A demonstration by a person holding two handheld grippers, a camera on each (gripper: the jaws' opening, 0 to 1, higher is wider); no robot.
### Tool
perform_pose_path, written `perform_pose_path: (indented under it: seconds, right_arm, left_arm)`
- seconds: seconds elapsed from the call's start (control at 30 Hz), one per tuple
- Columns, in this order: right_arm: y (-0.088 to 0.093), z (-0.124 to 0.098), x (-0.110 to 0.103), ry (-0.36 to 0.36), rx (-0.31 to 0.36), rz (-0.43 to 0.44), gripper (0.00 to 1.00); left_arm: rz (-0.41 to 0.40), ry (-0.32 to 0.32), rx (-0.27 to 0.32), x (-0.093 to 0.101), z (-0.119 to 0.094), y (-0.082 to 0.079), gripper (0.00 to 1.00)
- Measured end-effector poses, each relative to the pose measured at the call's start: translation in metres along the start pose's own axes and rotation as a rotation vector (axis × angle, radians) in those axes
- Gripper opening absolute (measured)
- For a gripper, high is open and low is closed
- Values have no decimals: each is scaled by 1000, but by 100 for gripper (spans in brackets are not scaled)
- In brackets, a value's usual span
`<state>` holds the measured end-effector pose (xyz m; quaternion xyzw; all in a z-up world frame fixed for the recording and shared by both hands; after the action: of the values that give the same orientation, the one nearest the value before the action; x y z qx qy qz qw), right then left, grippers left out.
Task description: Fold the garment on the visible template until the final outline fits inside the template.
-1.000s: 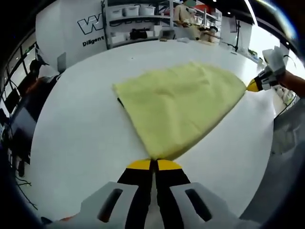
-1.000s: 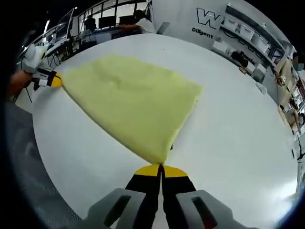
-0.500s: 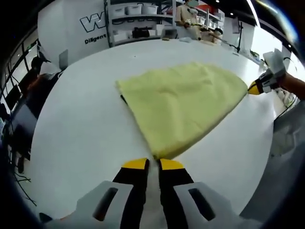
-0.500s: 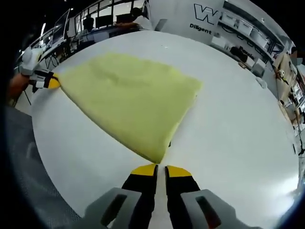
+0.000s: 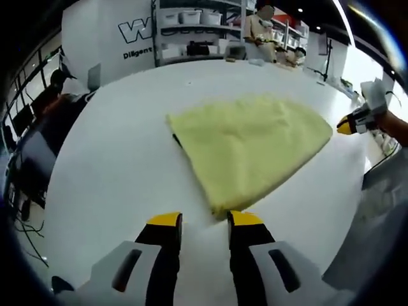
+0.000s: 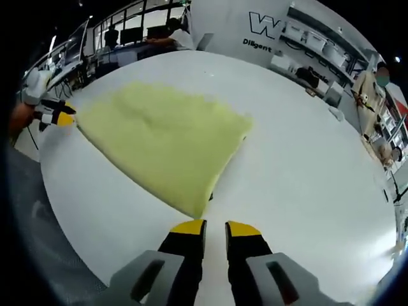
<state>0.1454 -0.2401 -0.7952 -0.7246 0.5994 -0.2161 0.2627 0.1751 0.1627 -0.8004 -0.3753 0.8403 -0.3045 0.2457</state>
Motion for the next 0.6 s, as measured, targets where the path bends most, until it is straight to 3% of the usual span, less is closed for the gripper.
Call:
perform_pose_path:
  seconds: [0.27, 0.53, 0.6]
  right_arm:
    - [-24, -21, -25, -43, 102, -11, 15]
    - [-24, -31, -54, -112, 146, -8, 24]
    - [-22, -33, -61, -127, 148, 3, 31]
  left_arm:
    - [-13, -6, 85, 10, -18, -17, 34]
    - [-69, 43, 155, 37, -29, -32, 45]
    - [-81, 53, 168, 46, -32, -36, 49]
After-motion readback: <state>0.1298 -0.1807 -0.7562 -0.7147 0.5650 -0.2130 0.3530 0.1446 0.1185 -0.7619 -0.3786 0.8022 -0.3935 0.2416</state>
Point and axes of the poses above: the point that each gripper's makers call its tool centre point, and the gripper's own axes: z roughly forward along the fingers, x roughly to its right, y roughly out of its underside, the point moved 5 cm from there along -z, roughly backward along the fingers, and after that the axes turned 15 degrees about z, right-handed, at the moved point
